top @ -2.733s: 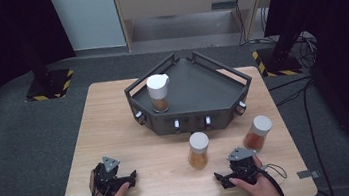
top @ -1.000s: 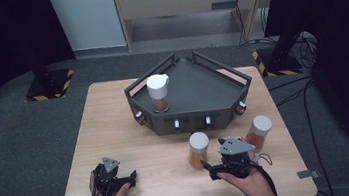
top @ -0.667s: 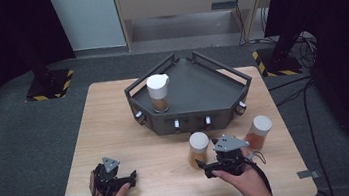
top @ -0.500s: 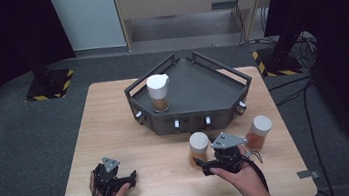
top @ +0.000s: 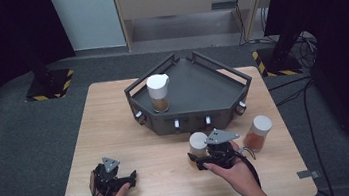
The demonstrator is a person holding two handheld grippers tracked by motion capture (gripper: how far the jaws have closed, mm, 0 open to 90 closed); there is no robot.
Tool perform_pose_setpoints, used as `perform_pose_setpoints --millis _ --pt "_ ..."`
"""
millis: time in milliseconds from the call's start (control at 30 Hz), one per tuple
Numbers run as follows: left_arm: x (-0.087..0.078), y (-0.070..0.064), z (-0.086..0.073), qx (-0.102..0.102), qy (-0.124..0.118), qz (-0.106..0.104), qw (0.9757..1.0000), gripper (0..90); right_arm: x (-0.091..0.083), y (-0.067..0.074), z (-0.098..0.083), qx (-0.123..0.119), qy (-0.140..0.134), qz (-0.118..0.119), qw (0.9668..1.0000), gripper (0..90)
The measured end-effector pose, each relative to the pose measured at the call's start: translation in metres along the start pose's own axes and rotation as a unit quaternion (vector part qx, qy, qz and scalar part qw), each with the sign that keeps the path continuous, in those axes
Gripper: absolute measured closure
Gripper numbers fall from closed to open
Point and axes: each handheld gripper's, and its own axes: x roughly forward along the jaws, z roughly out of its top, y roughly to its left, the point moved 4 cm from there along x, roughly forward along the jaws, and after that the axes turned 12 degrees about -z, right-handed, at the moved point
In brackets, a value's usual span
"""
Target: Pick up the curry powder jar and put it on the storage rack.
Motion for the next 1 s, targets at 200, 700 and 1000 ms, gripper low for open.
perform_pose_setpoints --millis 200,700,1000 --pt "0.000 0.000 0.000 0.000 0.000 0.000 1.0000 1.0 0.007 -0.002 -0.001 -0.005 0.007 -0.004 1.0000 31.0" --pt "0.000 0.000 0.000 0.000 0.000 0.000 1.0000 1.0 -0.004 -0.005 0.008 -0.024 0.016 0.001 0.9996 34.8" --pt "0.000 0.000 0.000 0.000 0.000 0.000 1.0000 1.0 -0.018 -0.005 0.019 -0.038 0.015 0.007 0.9991 34.9"
